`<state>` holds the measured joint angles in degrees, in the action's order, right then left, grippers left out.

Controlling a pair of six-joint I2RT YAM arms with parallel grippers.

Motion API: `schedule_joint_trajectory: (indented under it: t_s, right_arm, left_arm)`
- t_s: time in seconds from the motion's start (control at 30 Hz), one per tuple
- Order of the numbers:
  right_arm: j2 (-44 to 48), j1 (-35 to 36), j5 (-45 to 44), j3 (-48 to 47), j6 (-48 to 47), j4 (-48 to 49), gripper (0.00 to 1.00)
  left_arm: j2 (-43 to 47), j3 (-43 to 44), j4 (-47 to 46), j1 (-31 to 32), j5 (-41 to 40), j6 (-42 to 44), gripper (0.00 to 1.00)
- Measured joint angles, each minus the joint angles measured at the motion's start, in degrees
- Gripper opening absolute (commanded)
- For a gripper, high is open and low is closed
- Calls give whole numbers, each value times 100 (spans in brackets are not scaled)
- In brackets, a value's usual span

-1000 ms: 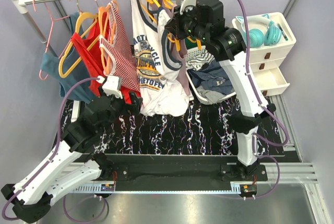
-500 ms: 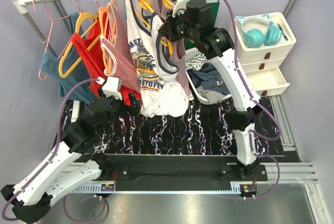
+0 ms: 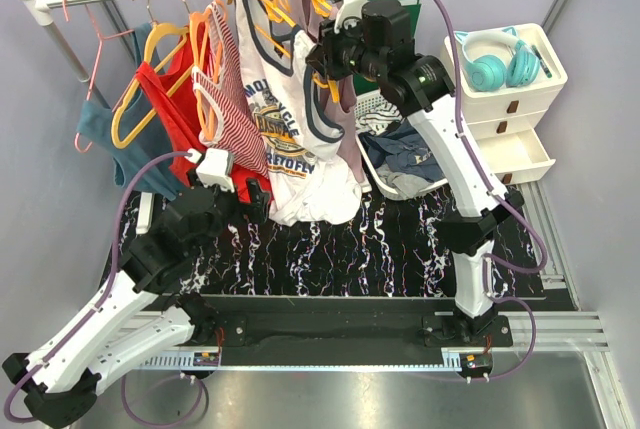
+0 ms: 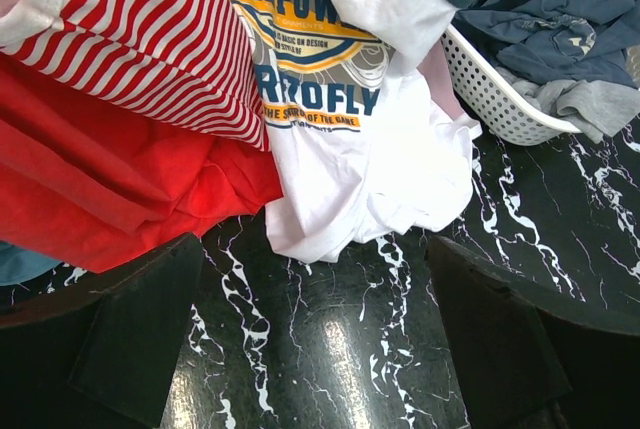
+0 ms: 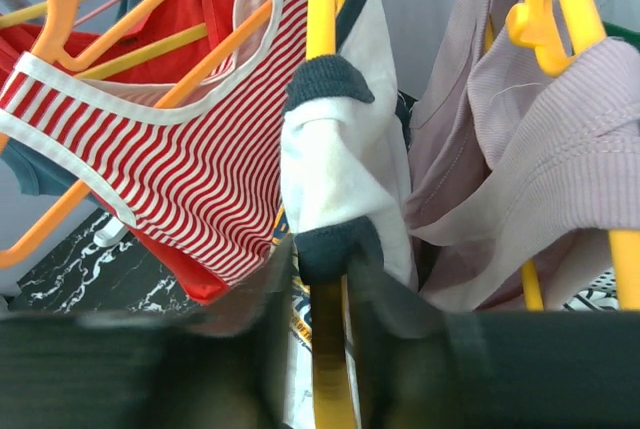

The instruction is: Place the tank top on the hanger

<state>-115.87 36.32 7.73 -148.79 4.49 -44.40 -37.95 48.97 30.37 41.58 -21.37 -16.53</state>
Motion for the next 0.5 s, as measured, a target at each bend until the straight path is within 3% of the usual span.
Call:
schedule_joint_trajectory:
  t_s: [0.17,0.2,0.23,0.33,0.5]
  right_arm:
    - [181,0,33,0,9,0,64]
    - [223,0,46,0,7,2,74]
    - [286,0,57,0,-11,2,77]
    - [455,-2,81,7,-33,2,86]
    - [887,-2,105,269,-76,15,91]
  left_arm:
    - [13,0,0,0,-103,-9,99]
    - [17,0,-2,-2,-120,-13,99]
    - [26,0,0,0,-136,-17,99]
    - [39,0,0,0,-155,-26,99]
    - [48,0,0,0,-179,-46,99]
